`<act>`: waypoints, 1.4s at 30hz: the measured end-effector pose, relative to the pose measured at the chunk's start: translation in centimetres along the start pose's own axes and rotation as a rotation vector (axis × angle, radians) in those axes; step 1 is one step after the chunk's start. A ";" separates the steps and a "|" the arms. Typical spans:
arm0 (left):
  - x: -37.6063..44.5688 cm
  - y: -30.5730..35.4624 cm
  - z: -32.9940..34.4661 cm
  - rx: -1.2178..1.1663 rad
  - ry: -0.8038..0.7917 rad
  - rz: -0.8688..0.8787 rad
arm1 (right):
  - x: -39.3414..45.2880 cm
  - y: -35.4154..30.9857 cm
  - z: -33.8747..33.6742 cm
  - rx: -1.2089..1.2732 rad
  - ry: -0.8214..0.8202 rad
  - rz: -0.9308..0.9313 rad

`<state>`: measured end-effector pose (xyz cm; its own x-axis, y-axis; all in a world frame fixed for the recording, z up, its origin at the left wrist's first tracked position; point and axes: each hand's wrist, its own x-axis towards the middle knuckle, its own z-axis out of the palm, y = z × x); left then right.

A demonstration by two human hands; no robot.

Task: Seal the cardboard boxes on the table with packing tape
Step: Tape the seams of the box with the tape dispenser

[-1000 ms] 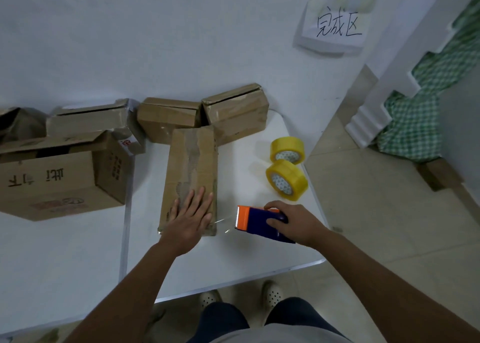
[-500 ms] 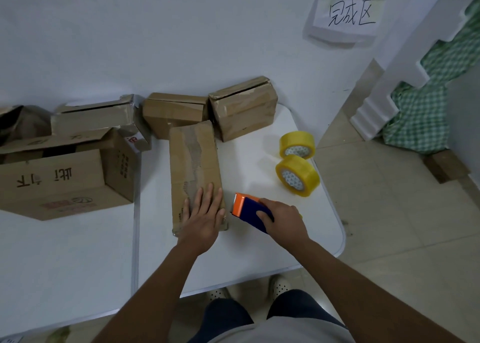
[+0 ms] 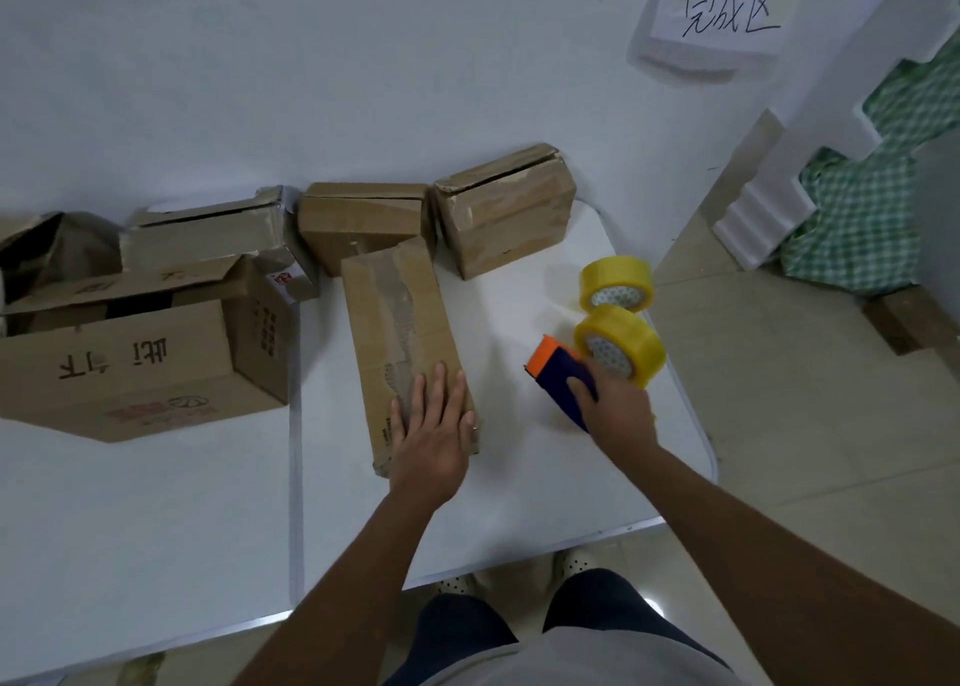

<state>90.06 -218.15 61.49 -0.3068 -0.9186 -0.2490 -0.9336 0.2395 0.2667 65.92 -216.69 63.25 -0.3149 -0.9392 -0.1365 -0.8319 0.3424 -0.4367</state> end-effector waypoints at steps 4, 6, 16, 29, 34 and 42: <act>0.2 -0.1 -0.5 -0.040 -0.029 0.016 | -2.0 -1.0 2.9 -0.004 0.041 -0.030; 0.2 -0.4 -0.8 -0.061 -0.075 0.015 | -2.8 -1.1 3.9 -0.100 -0.048 -0.004; 0.5 -1.8 -3.5 -0.522 -0.209 0.043 | -1.6 -5.3 4.4 0.750 -0.376 0.109; 0.4 -2.1 -3.6 -0.599 -0.216 0.050 | -2.3 -3.9 4.6 0.917 -0.496 0.294; 0.5 -2.2 -3.7 -0.564 -0.226 0.075 | -2.0 -3.8 1.0 0.874 -0.623 0.290; 0.7 -4.3 -2.9 -0.191 -0.253 0.235 | -1.8 -3.7 0.4 0.809 -0.617 0.266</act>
<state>94.42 -220.71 62.93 -0.5662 -0.7338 -0.3755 -0.7884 0.3492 0.5065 69.77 -216.31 64.75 0.0341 -0.7634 -0.6450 -0.1454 0.6348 -0.7589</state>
